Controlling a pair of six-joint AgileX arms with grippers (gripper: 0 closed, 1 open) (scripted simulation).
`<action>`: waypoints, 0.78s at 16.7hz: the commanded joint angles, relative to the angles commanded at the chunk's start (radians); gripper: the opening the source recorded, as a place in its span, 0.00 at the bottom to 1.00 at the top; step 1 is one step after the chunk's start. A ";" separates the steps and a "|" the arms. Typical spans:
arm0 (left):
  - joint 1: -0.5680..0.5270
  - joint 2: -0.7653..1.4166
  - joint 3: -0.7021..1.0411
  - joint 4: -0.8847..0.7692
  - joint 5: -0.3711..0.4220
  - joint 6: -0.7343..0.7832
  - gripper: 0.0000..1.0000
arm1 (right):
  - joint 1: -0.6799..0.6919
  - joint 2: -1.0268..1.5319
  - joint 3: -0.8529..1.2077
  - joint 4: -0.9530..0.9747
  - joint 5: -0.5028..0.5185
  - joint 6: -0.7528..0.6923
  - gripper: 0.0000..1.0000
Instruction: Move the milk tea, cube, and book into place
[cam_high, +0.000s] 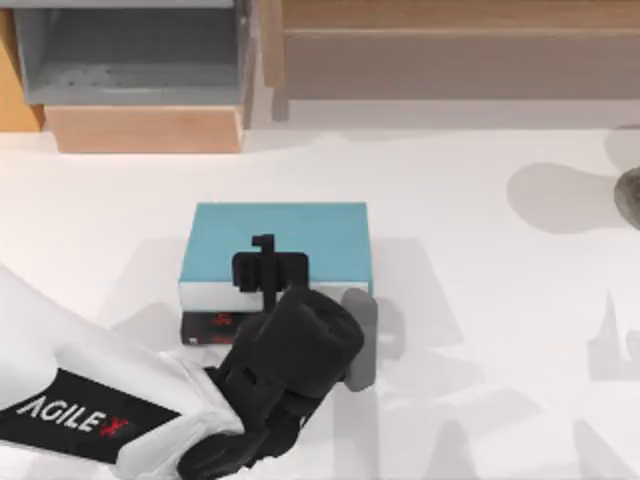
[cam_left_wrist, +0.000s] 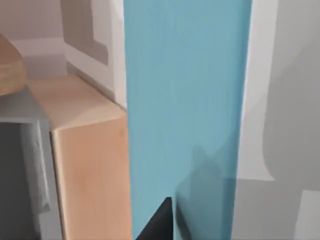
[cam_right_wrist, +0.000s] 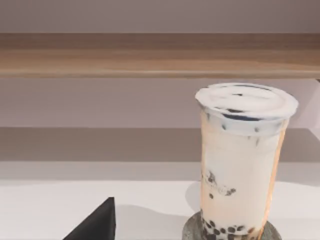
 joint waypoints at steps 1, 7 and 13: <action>0.002 0.007 0.000 0.004 0.004 0.002 0.00 | 0.000 0.000 0.000 0.000 0.000 0.000 1.00; 0.003 0.009 0.000 0.006 0.005 0.002 0.15 | 0.000 0.000 0.000 0.000 0.000 0.000 1.00; 0.003 0.009 0.000 0.006 0.005 0.002 0.60 | 0.000 0.000 0.000 0.000 0.000 0.000 1.00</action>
